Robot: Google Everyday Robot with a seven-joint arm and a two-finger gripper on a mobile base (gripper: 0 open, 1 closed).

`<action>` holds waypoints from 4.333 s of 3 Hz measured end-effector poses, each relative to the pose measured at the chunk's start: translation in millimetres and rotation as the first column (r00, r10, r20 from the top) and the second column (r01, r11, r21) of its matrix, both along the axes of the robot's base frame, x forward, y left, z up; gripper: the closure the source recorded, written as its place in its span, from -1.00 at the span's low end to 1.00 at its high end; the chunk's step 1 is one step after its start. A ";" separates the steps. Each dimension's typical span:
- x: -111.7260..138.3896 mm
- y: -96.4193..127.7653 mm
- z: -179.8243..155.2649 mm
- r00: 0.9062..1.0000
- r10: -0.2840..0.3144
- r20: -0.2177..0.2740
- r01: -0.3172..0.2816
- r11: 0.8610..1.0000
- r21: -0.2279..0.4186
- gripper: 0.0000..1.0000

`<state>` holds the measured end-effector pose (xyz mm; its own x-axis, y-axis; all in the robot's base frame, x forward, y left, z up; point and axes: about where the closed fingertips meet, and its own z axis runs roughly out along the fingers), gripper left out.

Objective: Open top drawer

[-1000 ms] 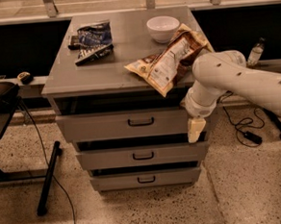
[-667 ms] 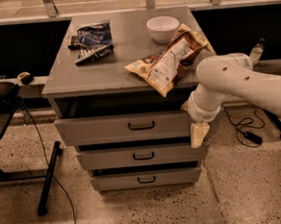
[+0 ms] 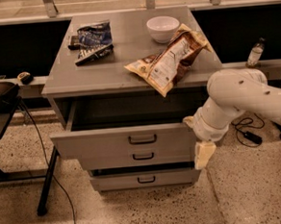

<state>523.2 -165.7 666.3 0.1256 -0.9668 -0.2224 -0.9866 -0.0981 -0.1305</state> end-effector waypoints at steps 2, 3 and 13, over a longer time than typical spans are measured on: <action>-19.7 1.8 8.0 1.000 -0.011 -0.020 0.011 1.000 0.014 -0.52; -19.7 1.8 9.4 1.000 -0.011 -0.020 0.011 1.000 0.014 -0.62; 76.9 45.6 -23.3 0.996 -0.070 -0.053 0.073 0.996 0.058 1.00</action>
Offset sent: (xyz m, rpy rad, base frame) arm -0.1236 -0.0089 0.0572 0.0001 -0.0315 -0.0895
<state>600.1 -120.1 643.0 0.0435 -0.9578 -0.2840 -0.9963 -0.0205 -0.0835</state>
